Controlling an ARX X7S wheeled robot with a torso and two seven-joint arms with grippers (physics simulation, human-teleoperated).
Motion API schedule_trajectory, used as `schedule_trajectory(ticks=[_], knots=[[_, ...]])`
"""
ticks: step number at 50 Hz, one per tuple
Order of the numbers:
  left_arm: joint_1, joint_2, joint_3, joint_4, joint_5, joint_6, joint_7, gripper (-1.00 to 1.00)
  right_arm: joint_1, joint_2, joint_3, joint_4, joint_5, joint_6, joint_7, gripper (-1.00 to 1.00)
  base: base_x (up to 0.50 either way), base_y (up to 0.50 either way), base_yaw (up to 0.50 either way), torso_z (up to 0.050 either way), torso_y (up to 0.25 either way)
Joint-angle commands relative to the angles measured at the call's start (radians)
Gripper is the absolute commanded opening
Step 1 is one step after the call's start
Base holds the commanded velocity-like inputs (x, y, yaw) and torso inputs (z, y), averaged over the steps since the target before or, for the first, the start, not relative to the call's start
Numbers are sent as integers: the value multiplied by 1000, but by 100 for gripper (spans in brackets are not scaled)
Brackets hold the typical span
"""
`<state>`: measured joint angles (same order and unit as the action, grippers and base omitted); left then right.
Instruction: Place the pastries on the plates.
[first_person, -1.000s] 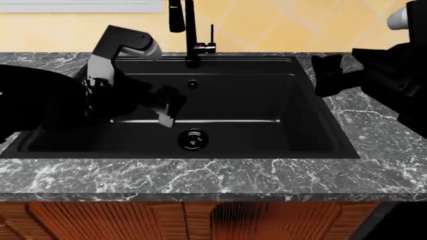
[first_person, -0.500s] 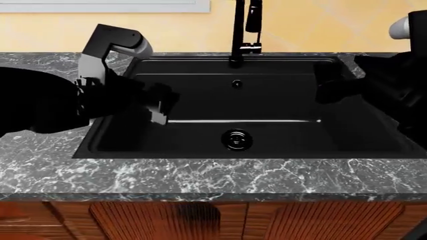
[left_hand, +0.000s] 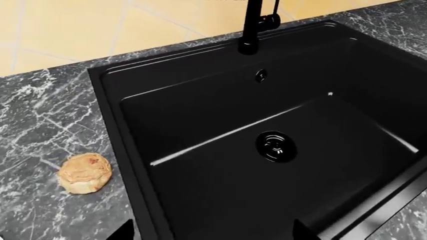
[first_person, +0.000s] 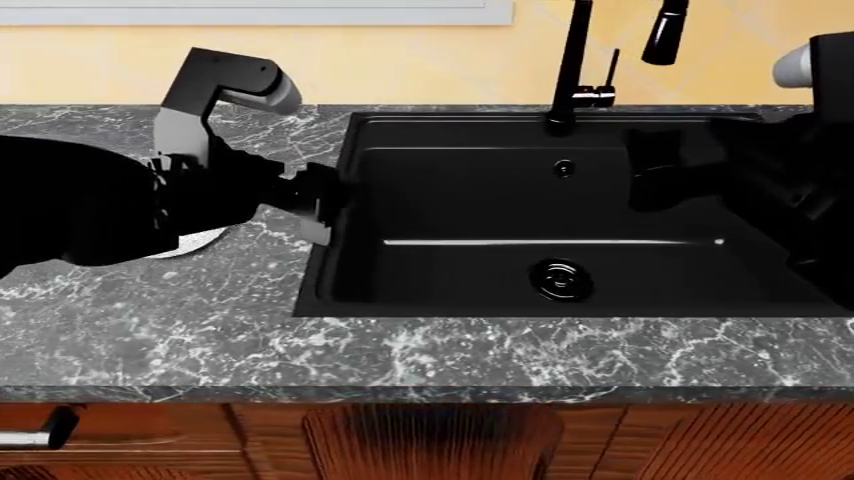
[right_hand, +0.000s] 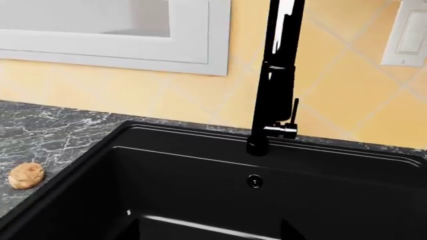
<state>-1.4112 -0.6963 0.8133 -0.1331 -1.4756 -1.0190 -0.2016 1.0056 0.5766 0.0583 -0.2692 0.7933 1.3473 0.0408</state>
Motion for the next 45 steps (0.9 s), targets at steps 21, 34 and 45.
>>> schedule_trajectory(ticks=[21,34,45], knots=[[1,-16,3,-12,27,22,10,100,7,-8,-43,29,-16,-58,-2,100,7,500,0,0,0],[9,-13,-2,9,15,26,-17,100,-6,-6,-24,18,-4,-54,13,100,83,500,0,0,0],[5,-18,-6,15,10,26,-22,100,-12,-3,-17,20,-9,-78,17,100,218,467,0,0,0]])
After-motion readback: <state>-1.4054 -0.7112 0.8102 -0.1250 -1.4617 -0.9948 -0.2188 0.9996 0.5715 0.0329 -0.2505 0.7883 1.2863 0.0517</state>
